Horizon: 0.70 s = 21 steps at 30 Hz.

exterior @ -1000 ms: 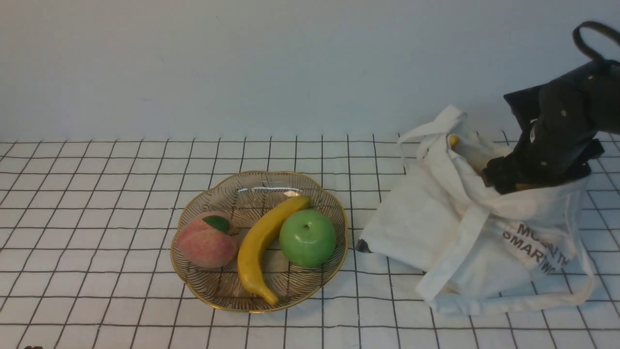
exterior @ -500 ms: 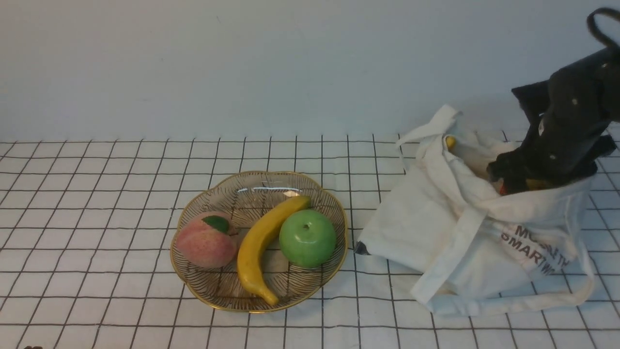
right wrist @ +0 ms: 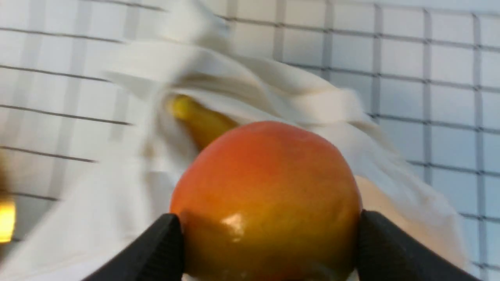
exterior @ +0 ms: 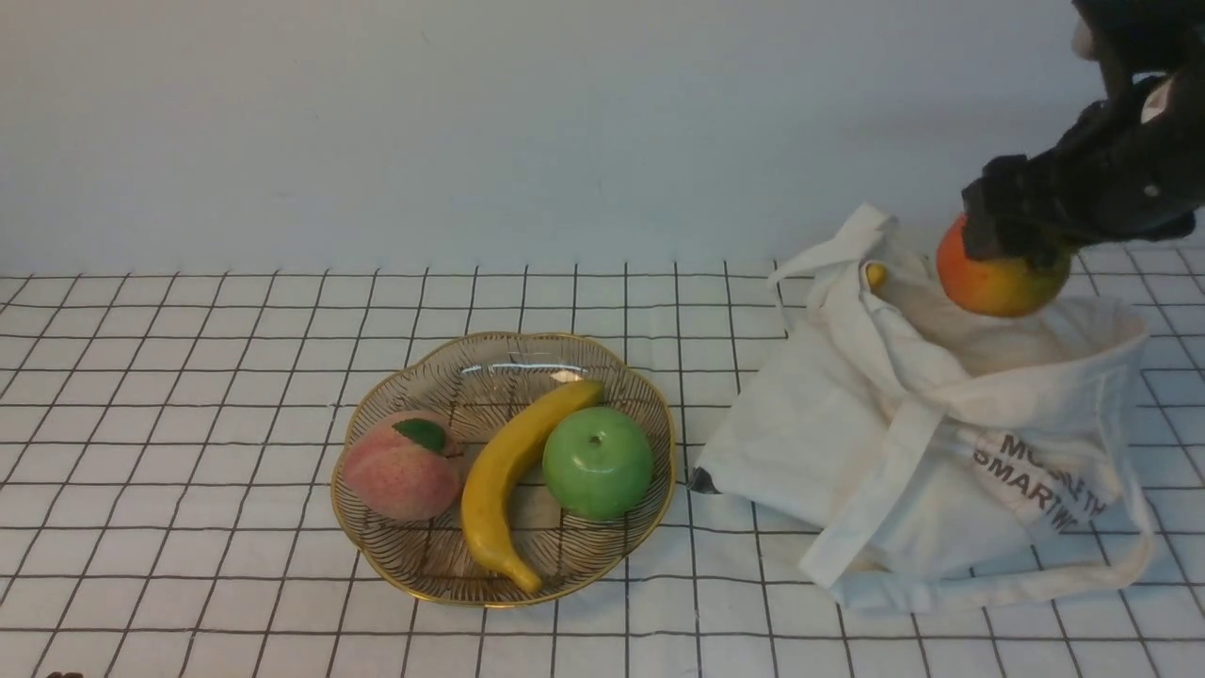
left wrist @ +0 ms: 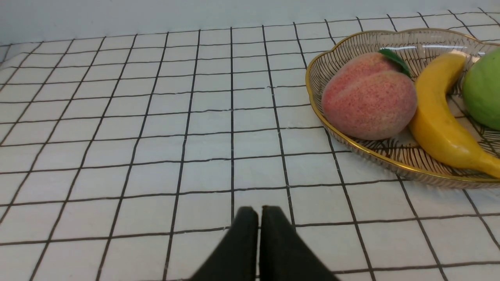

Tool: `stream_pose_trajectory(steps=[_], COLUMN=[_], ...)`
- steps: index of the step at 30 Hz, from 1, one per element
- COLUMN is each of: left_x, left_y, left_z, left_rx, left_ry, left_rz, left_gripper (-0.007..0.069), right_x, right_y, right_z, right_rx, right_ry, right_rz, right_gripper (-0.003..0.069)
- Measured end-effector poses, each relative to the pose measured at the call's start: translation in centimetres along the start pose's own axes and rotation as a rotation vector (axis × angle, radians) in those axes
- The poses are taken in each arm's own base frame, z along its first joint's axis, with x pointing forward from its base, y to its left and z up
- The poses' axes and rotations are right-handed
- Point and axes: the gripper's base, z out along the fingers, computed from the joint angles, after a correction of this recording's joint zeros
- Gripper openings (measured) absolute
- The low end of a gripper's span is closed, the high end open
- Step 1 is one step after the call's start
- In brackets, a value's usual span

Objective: Take the fruit out of the bag on the white checkered tablecloth and place them on the plate.
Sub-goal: 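Move the held fruit onto the glass plate with the right gripper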

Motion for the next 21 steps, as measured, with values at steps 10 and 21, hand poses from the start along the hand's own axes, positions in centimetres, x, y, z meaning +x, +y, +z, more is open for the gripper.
stream_pose_trajectory(steps=[10,21], left_x=[0.0,0.0], left_y=[0.0,0.0], left_z=[0.0,0.0], left_rx=[0.0,0.0], left_ry=[0.0,0.0], left_rz=[0.0,0.001], left_gripper=[-0.0008,-0.0008], right_x=[0.3,4.6], right_y=[11.3,20.0], right_z=[-1.0,6.7], right_rx=[-0.427,-0.569], right_ry=[-0.106,0.048], right_rz=[-0.213,-0.345], right_gripper=[0.0517,0.0516])
